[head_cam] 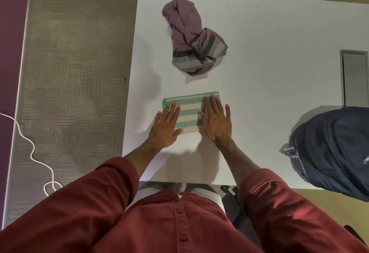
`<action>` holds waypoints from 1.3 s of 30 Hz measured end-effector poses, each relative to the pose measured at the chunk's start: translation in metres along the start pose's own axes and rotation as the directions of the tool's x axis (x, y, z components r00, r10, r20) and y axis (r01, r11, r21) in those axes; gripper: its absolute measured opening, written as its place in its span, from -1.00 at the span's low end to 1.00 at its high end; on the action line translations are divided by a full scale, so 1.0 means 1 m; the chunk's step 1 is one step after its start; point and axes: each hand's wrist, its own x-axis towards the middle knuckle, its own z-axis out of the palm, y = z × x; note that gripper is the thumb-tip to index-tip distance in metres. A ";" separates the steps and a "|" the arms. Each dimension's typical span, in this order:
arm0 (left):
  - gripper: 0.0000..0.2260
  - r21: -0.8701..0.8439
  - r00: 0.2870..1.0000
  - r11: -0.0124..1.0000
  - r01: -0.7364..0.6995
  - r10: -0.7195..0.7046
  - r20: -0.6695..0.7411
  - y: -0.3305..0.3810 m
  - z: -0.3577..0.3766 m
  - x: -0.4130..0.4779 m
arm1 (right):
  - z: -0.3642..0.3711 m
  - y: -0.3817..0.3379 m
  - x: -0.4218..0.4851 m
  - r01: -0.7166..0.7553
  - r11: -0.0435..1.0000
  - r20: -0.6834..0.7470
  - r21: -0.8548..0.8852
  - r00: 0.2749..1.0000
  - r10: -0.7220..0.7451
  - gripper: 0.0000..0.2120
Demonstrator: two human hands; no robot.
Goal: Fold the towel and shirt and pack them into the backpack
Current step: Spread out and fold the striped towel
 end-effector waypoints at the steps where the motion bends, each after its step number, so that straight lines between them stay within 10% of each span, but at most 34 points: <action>1: -0.05 0.015 1.000 1.000 -0.002 0.002 -0.015 0.001 0.002 0.001 | 0.000 0.003 0.005 0.020 1.000 0.018 -0.015 1.000 -0.020 -0.30; 7: -0.10 0.035 0.999 0.999 0.024 -0.023 -0.031 -0.009 0.000 -0.002 | 0.016 0.029 0.015 -0.144 0.984 0.221 -0.104 0.961 0.164 -0.22; 14: -0.13 0.036 1.000 0.999 -0.003 0.004 -0.030 -0.012 -0.011 -0.001 | 0.010 0.025 0.015 -0.273 0.957 0.131 0.095 0.957 0.260 -0.18; 23: -0.24 0.083 1.000 0.996 -0.016 0.018 -0.024 0.019 -0.009 -0.001 | -0.006 0.024 0.010 -0.718 0.477 0.309 0.507 0.668 0.677 -0.53; 29: -0.19 0.037 0.999 0.999 -0.038 0.037 0.023 0.036 -0.005 -0.002 | -0.008 0.038 0.005 -0.701 0.342 0.345 0.625 0.641 0.685 -0.87; 39: -0.18 -0.069 0.994 0.996 0.057 -0.051 0.093 0.060 -0.002 -0.003 | -0.024 0.044 -0.006 -0.581 0.327 0.266 0.746 0.709 0.654 -0.76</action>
